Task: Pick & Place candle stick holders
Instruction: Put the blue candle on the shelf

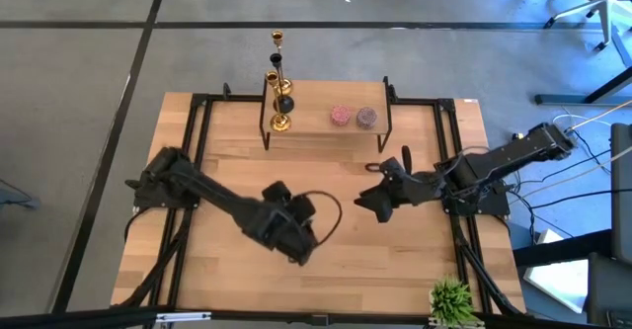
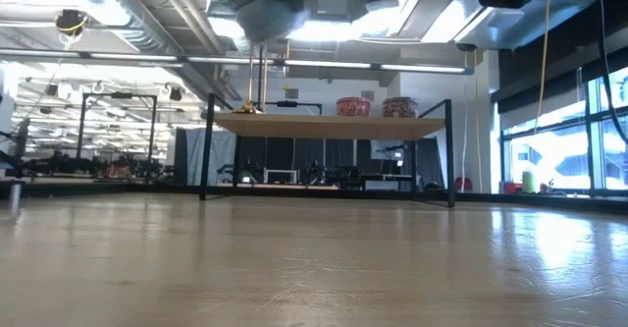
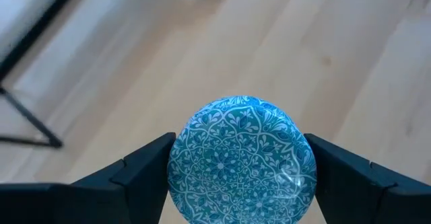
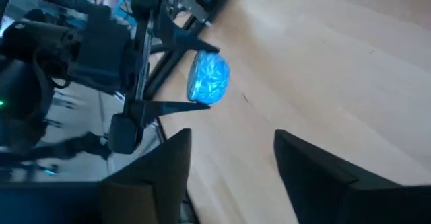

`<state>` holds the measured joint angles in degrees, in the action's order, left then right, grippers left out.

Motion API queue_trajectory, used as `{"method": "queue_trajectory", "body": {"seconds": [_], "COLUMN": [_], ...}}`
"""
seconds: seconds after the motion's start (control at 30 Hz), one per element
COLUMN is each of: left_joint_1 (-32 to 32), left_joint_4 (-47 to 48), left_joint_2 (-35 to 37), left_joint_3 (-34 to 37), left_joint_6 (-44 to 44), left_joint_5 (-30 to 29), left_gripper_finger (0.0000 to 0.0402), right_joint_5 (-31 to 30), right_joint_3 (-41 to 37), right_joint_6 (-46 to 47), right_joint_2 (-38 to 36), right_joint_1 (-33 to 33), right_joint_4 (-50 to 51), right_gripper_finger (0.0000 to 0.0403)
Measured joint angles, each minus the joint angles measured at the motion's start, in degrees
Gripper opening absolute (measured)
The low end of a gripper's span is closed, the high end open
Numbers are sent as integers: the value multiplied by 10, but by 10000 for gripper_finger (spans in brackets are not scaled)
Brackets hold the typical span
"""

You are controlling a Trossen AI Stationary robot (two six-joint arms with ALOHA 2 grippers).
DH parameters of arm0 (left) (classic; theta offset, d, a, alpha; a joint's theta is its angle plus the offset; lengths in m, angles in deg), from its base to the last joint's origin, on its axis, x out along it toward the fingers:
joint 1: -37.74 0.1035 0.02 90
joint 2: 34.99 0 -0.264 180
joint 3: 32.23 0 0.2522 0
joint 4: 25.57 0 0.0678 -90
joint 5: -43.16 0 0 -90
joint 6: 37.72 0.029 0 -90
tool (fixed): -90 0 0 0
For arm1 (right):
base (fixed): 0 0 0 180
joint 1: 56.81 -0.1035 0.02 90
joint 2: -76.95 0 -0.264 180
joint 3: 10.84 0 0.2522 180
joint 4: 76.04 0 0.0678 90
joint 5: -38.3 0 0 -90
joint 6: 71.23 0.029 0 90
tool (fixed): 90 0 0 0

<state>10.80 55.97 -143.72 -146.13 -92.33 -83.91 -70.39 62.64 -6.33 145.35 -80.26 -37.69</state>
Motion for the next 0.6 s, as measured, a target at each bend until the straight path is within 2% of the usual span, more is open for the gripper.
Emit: {"method": "queue_trajectory", "body": {"seconds": [0.17, 0.3, 0.6], "left_joint_1": [22, 35, 59], "left_joint_4": [-68, -122, -185], "left_joint_2": [30, 45, 70], "left_joint_3": [0, 0, 0], "left_joint_6": [66, 133, 278], "left_joint_5": [-20, -41, -54], "left_gripper_finger": [292, 292, 292], "right_joint_5": [65, 87, 85], "right_joint_3": [0, 0, 0], "right_joint_6": [34, 40, 91], "right_joint_2": [0, 3, 41], "right_joint_1": [41, 66, 100], "right_joint_4": [-48, -89, -135], "right_gripper_finger": [274, 309, 319]}}
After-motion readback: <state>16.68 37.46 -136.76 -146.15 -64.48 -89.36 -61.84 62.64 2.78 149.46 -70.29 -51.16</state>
